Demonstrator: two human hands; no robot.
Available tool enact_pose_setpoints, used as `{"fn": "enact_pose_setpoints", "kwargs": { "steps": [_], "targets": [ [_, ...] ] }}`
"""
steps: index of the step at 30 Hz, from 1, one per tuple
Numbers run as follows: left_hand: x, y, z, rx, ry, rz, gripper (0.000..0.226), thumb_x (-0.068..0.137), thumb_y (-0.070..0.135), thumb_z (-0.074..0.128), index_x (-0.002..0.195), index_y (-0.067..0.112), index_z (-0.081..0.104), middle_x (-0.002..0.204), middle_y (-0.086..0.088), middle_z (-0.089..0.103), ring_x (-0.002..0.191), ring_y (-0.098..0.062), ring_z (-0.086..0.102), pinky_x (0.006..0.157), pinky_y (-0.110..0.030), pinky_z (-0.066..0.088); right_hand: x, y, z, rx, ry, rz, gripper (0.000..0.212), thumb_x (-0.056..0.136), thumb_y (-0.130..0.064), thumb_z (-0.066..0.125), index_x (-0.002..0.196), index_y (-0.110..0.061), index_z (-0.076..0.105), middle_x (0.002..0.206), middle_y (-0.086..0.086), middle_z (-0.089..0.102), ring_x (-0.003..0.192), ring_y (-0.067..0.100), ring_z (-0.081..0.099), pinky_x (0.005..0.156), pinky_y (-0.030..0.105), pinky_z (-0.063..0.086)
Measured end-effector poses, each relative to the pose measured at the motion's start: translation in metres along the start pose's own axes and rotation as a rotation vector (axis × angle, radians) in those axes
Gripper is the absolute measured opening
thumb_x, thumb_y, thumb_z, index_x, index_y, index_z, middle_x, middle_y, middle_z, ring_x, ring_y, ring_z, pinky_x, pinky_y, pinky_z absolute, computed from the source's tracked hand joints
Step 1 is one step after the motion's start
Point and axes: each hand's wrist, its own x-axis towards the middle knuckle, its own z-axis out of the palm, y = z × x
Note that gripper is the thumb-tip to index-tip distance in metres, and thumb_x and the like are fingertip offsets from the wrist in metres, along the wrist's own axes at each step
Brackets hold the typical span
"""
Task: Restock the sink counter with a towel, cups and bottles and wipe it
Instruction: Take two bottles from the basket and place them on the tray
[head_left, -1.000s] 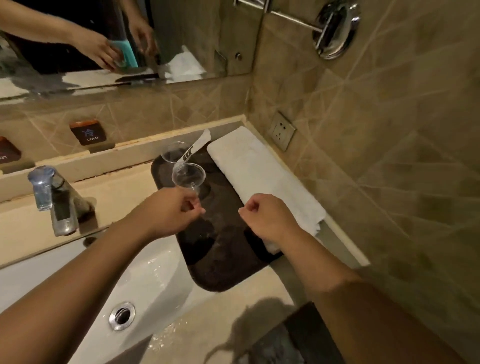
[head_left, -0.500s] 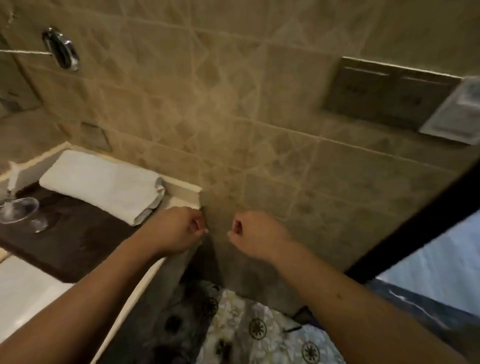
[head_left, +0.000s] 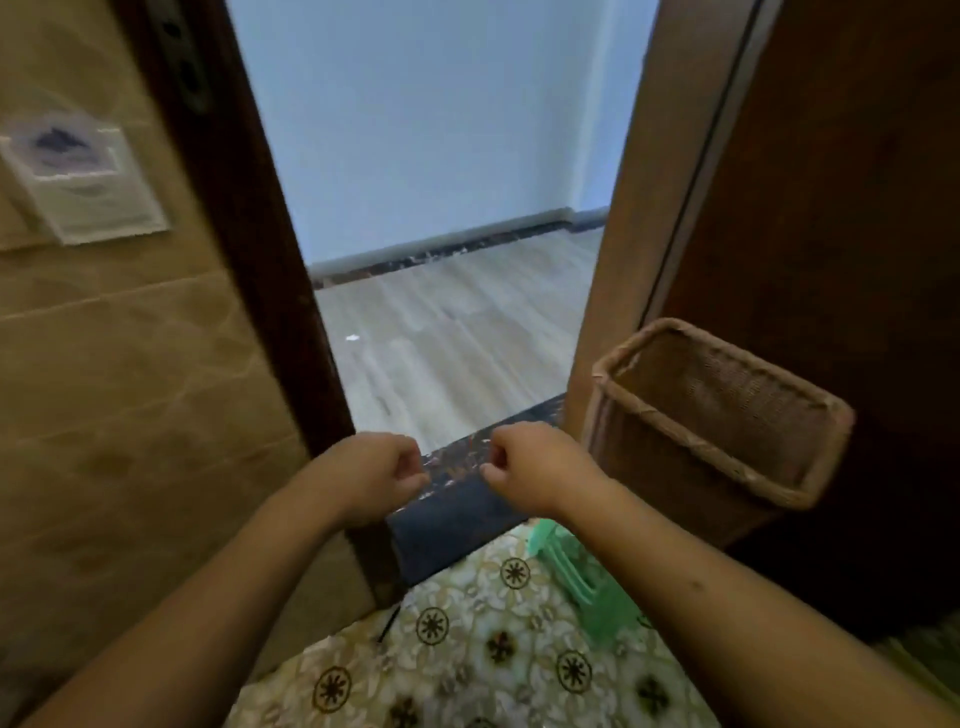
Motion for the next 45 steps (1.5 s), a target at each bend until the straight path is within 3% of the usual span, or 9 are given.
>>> {"fn": "enact_pose_setpoints", "kwargs": {
  "steps": [7, 15, 21, 24, 26, 29, 32, 39, 45],
  "targets": [
    [0.113, 0.150, 0.028, 0.059, -0.137, 0.313, 0.022, 0.091, 0.043, 0.061, 0.095, 0.022, 0.068, 0.093, 0.000, 0.071, 0.086, -0.017, 0.065, 0.083, -0.037, 0.055, -0.056, 0.153, -0.055, 0.012, 0.141, 0.331, 0.019, 0.088, -0.039, 0.061, 0.078, -0.023, 0.058, 0.086, 0.003, 0.067, 0.083, 0.027, 0.063, 0.069, 0.034, 0.048],
    [0.272, 0.277, 0.073, 0.028, -0.236, 0.523, 0.013, 0.088, 0.041, 0.063, 0.087, 0.029, 0.067, 0.087, 0.008, 0.068, 0.085, -0.013, 0.064, 0.081, -0.034, 0.054, -0.050, 0.305, -0.094, 0.041, 0.126, 0.606, 0.017, 0.089, -0.039, 0.062, 0.078, -0.026, 0.061, 0.078, -0.007, 0.063, 0.073, 0.013, 0.060, 0.063, 0.036, 0.054],
    [0.388, 0.324, 0.109, -0.019, -0.324, 0.508, 0.014, 0.090, 0.039, 0.062, 0.082, 0.028, 0.066, 0.079, 0.013, 0.068, 0.077, -0.005, 0.062, 0.069, -0.026, 0.050, -0.005, 0.403, -0.116, 0.064, 0.053, 0.660, 0.016, 0.094, -0.034, 0.061, 0.082, -0.024, 0.061, 0.077, -0.004, 0.063, 0.068, 0.012, 0.060, 0.054, 0.031, 0.049],
    [0.429, 0.333, 0.115, 0.011, -0.369, 0.466, 0.015, 0.092, 0.037, 0.061, 0.084, 0.025, 0.067, 0.080, 0.006, 0.070, 0.079, -0.012, 0.064, 0.075, -0.032, 0.053, 0.020, 0.435, -0.117, 0.107, 0.010, 0.676, 0.017, 0.094, -0.037, 0.060, 0.080, -0.027, 0.059, 0.074, -0.006, 0.064, 0.069, 0.014, 0.062, 0.075, 0.043, 0.054],
    [0.448, 0.334, 0.120, 0.051, -0.377, 0.442, 0.017, 0.093, 0.036, 0.059, 0.085, 0.022, 0.065, 0.082, 0.002, 0.069, 0.082, -0.016, 0.063, 0.077, -0.033, 0.050, 0.036, 0.455, -0.113, 0.107, -0.016, 0.683, 0.019, 0.092, -0.040, 0.059, 0.077, -0.030, 0.058, 0.072, -0.009, 0.063, 0.070, 0.009, 0.059, 0.094, 0.056, 0.047],
    [0.471, 0.329, 0.130, 0.137, -0.404, 0.410, 0.020, 0.094, 0.036, 0.055, 0.086, 0.020, 0.062, 0.087, 0.001, 0.068, 0.085, -0.020, 0.064, 0.078, -0.035, 0.052, 0.060, 0.486, -0.104, 0.120, -0.037, 0.633, 0.021, 0.092, -0.041, 0.062, 0.074, -0.031, 0.055, 0.075, -0.010, 0.062, 0.072, 0.011, 0.061, 0.075, 0.042, 0.055],
    [0.490, 0.325, 0.140, 0.180, -0.459, 0.386, 0.028, 0.096, 0.042, 0.047, 0.093, 0.018, 0.061, 0.089, 0.001, 0.065, 0.086, -0.019, 0.061, 0.080, -0.035, 0.050, 0.087, 0.515, -0.094, 0.157, -0.097, 0.582, 0.018, 0.091, -0.039, 0.065, 0.077, -0.031, 0.058, 0.077, -0.007, 0.062, 0.068, 0.010, 0.059, 0.052, 0.027, 0.042],
    [0.514, 0.325, 0.185, 0.240, -0.575, 0.160, 0.020, 0.094, 0.034, 0.057, 0.106, 0.019, 0.065, 0.095, 0.000, 0.064, 0.096, -0.023, 0.064, 0.076, -0.031, 0.047, 0.152, 0.562, -0.055, 0.262, -0.357, 0.439, 0.009, 0.092, -0.035, 0.065, 0.089, -0.028, 0.060, 0.092, -0.004, 0.062, 0.082, 0.013, 0.059, 0.062, 0.029, 0.046],
    [0.535, 0.311, 0.229, 0.396, -0.676, 0.114, 0.046, 0.092, 0.047, 0.058, 0.128, 0.018, 0.057, 0.108, 0.000, 0.050, 0.095, -0.020, 0.054, 0.079, -0.035, 0.051, 0.184, 0.569, 0.007, 0.324, -0.572, 0.349, 0.023, 0.089, -0.029, 0.066, 0.111, -0.024, 0.063, 0.113, 0.004, 0.064, 0.099, 0.026, 0.061, 0.075, 0.031, 0.045]
  ]
}}
